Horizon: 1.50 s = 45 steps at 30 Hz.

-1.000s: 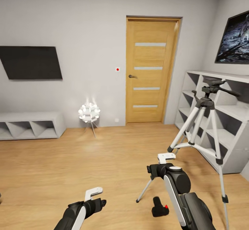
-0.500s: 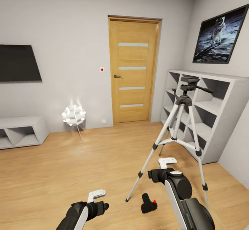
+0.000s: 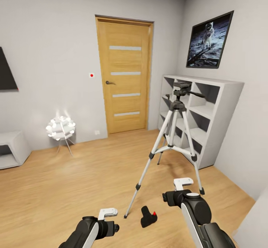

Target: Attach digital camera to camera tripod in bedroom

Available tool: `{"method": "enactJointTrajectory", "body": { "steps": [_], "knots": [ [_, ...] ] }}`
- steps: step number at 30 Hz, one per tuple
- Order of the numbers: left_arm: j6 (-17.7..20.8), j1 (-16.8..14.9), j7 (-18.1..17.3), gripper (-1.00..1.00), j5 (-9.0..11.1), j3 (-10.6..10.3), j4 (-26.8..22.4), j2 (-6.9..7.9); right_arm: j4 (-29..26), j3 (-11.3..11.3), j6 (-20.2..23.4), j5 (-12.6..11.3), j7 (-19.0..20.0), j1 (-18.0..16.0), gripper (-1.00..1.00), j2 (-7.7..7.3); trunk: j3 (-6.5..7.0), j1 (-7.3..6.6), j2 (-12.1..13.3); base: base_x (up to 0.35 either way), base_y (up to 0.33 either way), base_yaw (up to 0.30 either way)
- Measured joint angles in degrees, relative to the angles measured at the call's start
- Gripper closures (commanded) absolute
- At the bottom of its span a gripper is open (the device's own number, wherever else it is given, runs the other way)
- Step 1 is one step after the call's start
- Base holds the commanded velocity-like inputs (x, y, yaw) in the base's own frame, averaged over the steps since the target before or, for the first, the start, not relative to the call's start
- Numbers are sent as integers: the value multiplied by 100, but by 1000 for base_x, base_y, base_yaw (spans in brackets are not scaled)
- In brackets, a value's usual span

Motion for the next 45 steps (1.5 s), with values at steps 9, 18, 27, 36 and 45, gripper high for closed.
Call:
{"method": "enactJointTrajectory", "body": {
  "steps": [9, 18, 27, 36, 45],
  "knots": [
    [15, -3, -3, -100, 1, -24, 37, 10, 34, 22, 0, 1, 11, 3, -100, -10, 0, 0, 0, 0, 11, -278],
    [16, -3, -4, -100, 1, -26, 138, 16, 48, 30, -1, -6, 13, 1, -100, -11, 0, 0, 0, 0, 206, -278],
    [33, -37, -18, -100, -2, -22, 256, 12, 51, 42, -1, -5, 8, 6, -100, -11, 0, 0, 0, 0, 287, -278],
    [132, -656, -113, -100, -199, -537, 981, 23, 235, 75, -2, 4, 41, -2, -100, -6, 0, 0, 0, 0, 321, -278],
    [123, -938, -175, -100, -258, -720, 1288, -11, 532, 19, -2, 5, 437, -53, -100, 10, 0, 0, 0, 16, 335, -278]
  ]
}}
